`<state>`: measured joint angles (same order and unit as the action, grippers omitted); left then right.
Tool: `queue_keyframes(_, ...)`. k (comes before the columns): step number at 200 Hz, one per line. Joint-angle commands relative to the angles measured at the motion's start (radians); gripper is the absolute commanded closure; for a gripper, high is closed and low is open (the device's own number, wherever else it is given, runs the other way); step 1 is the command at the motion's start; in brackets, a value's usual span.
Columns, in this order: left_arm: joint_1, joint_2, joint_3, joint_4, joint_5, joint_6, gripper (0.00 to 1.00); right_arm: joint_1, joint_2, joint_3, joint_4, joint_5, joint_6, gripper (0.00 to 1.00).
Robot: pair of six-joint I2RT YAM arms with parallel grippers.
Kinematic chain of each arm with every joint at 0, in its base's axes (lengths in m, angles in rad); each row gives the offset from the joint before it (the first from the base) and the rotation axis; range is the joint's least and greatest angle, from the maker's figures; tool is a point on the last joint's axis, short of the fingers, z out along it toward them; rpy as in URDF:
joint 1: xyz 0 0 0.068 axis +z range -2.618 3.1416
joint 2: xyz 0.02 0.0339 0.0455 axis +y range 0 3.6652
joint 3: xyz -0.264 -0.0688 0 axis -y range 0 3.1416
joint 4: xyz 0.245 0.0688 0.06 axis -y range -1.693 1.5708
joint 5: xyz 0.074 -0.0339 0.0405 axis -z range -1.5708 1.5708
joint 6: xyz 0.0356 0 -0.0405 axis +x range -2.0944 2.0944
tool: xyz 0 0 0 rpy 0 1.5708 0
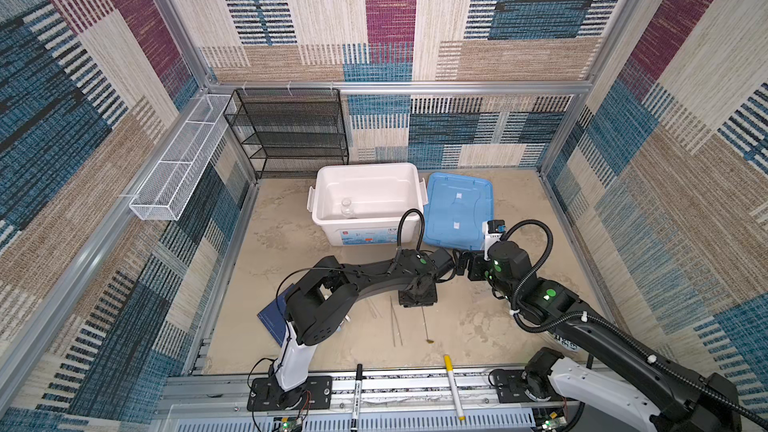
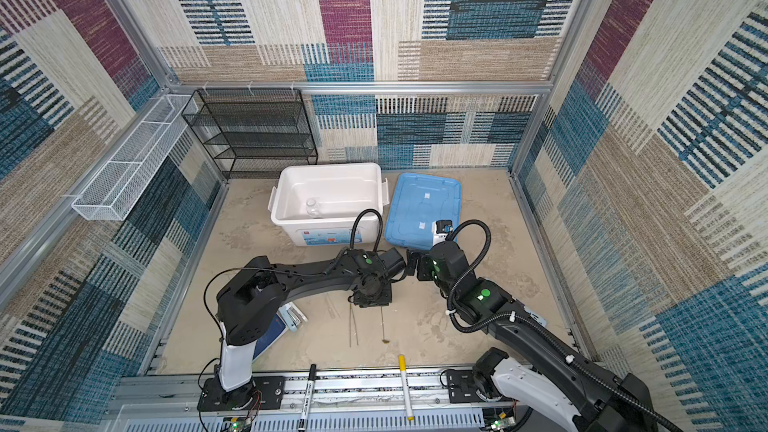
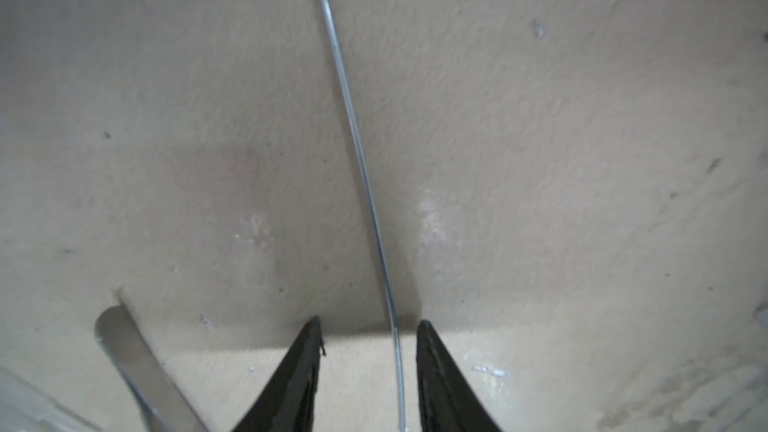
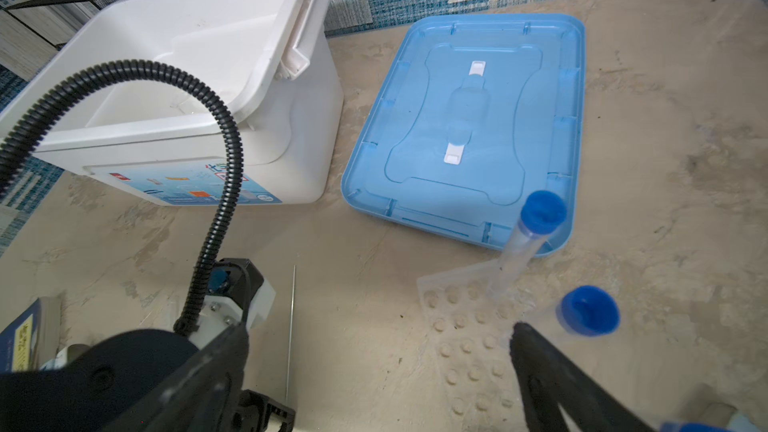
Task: Organize the chemistry lab equipment
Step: 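Close the left gripper around the thin metal rod beside the tweezers, then lift the rod over the white bin while the right gripper moves above the bin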
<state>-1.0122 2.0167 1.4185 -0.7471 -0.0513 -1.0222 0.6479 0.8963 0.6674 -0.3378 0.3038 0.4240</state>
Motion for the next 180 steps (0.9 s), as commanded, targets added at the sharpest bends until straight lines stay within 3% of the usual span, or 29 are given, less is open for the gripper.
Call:
queue_keyframes(1,-0.011,0.05,0.035,-0.051,-0.051,0.001,0.61,0.002,-0.003,0.004,0.039,-0.019,-0.024,0.0)
queue_keyframes(20,-0.021,0.079,0.061,-0.066,-0.064,0.012,0.71,0.002,-0.018,-0.006,0.051,-0.017,-0.027,0.0)
queue_keyframes(70,-0.025,0.121,0.087,-0.07,-0.046,0.007,0.73,0.002,-0.076,-0.039,0.072,-0.002,-0.03,0.0)
queue_keyframes(102,-0.025,0.122,0.073,-0.025,-0.019,-0.002,0.94,0.002,-0.089,-0.055,0.084,-0.002,-0.03,0.0)
queue_keyframes(123,-0.025,0.125,0.072,-0.017,-0.014,-0.004,0.95,0.002,-0.087,-0.064,0.093,-0.011,-0.025,0.0)
queue_keyframes(134,-0.023,0.128,0.076,-0.014,-0.01,-0.003,1.0,0.002,-0.084,-0.07,0.105,-0.022,-0.023,0.0)
queue_keyframes(180,-0.022,0.102,0.086,-0.006,-0.018,0.019,1.0,0.002,-0.071,-0.074,0.126,-0.043,-0.022,0.0)
